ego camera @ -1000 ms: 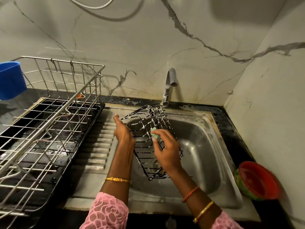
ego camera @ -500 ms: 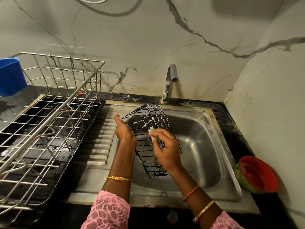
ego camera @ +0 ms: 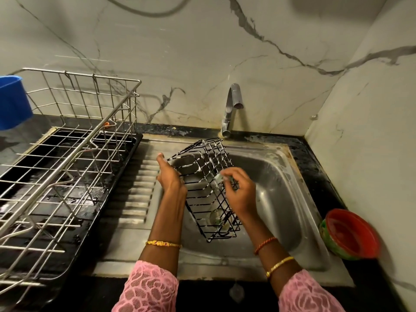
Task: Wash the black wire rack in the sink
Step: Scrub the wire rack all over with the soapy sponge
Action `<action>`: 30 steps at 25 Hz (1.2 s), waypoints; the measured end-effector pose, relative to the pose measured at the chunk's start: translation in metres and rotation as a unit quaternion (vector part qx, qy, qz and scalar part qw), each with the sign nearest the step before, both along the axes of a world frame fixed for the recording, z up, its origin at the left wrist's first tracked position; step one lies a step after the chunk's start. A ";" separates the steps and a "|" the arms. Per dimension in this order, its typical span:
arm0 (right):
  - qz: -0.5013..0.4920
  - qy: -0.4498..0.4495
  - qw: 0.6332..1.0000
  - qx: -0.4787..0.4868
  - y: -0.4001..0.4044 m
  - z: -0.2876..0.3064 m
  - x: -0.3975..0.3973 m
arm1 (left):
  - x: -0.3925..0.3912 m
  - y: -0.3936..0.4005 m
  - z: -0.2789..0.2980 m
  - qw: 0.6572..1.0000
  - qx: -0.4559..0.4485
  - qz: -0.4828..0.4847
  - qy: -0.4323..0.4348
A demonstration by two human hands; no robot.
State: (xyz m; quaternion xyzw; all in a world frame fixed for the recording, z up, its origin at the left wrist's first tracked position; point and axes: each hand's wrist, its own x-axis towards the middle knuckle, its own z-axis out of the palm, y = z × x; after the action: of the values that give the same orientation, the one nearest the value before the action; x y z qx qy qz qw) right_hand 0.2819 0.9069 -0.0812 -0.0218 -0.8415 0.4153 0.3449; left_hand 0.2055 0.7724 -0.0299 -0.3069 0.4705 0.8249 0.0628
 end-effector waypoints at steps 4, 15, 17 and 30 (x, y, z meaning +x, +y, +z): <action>-0.017 -0.037 0.998 -0.045 0.003 0.004 -0.009 | -0.009 -0.003 -0.009 1.000 0.008 -0.002 -0.012; -0.062 -0.107 0.976 -0.182 0.030 0.013 -0.033 | -0.008 -0.007 -0.006 1.000 0.024 0.012 0.014; -0.078 -0.143 0.967 -0.196 0.037 0.015 -0.040 | -0.008 -0.006 -0.006 1.000 0.021 0.014 0.018; -0.071 -0.163 0.962 -0.206 0.032 0.025 -0.040 | -0.022 -0.012 -0.020 1.000 0.017 -0.010 0.021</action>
State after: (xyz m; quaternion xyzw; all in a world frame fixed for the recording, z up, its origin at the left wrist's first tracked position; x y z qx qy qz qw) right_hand 0.2417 0.9390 -0.0566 -0.2198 -0.7787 0.5450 0.2200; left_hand 0.1836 0.7599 -0.0498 -0.2840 0.4603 0.8385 0.0664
